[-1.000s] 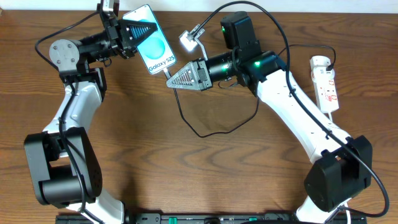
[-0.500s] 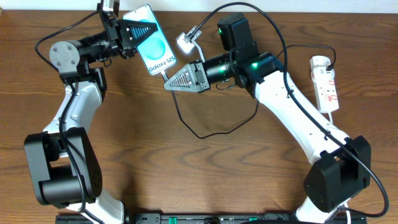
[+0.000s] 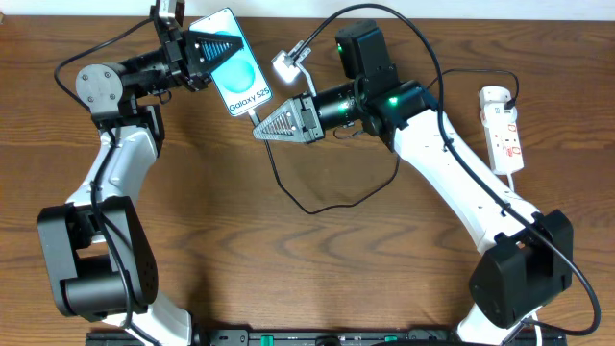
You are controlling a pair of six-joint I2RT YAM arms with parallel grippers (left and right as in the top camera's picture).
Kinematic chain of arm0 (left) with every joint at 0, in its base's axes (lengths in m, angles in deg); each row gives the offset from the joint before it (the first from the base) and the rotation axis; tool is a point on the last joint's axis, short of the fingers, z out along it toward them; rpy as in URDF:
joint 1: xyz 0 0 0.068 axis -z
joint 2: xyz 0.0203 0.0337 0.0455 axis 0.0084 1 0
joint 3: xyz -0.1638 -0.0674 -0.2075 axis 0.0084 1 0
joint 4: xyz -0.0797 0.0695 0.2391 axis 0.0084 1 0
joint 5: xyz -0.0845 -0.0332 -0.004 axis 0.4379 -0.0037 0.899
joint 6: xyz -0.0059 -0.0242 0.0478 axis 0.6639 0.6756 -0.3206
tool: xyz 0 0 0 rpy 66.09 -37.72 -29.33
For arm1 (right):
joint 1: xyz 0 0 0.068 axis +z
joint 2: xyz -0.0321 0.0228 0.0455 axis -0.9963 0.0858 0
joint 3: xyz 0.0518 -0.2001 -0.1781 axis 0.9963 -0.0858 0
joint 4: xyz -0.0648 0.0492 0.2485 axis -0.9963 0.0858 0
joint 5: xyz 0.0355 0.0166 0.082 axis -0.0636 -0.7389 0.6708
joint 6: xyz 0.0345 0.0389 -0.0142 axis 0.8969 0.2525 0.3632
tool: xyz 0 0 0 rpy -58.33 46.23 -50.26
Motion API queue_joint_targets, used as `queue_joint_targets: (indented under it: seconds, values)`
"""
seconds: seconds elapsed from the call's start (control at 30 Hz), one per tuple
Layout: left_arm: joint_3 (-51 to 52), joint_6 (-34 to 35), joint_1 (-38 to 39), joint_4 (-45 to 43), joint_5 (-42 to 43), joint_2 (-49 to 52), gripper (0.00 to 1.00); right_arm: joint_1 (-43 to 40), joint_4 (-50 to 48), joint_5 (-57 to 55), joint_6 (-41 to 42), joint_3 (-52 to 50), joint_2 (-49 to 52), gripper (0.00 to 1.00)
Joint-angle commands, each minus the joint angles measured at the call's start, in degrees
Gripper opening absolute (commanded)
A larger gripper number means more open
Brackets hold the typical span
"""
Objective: Plug charger to phone and switch on socket
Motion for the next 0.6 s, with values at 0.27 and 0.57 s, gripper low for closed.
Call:
queue_joint_targets:
  seconds: [0.27,0.57]
  values:
    - [-0.55,0.24,0.13,-0.74,1.88,-0.24,0.07,-0.94,-0.17,-0.09,0.07,0.57,-0.52,0.01]
    - [-0.55,0.22,0.13,-0.74,1.95,-0.24,0.07,-1.6,-0.17,-0.07,0.07,0.57,-0.52,0.01]
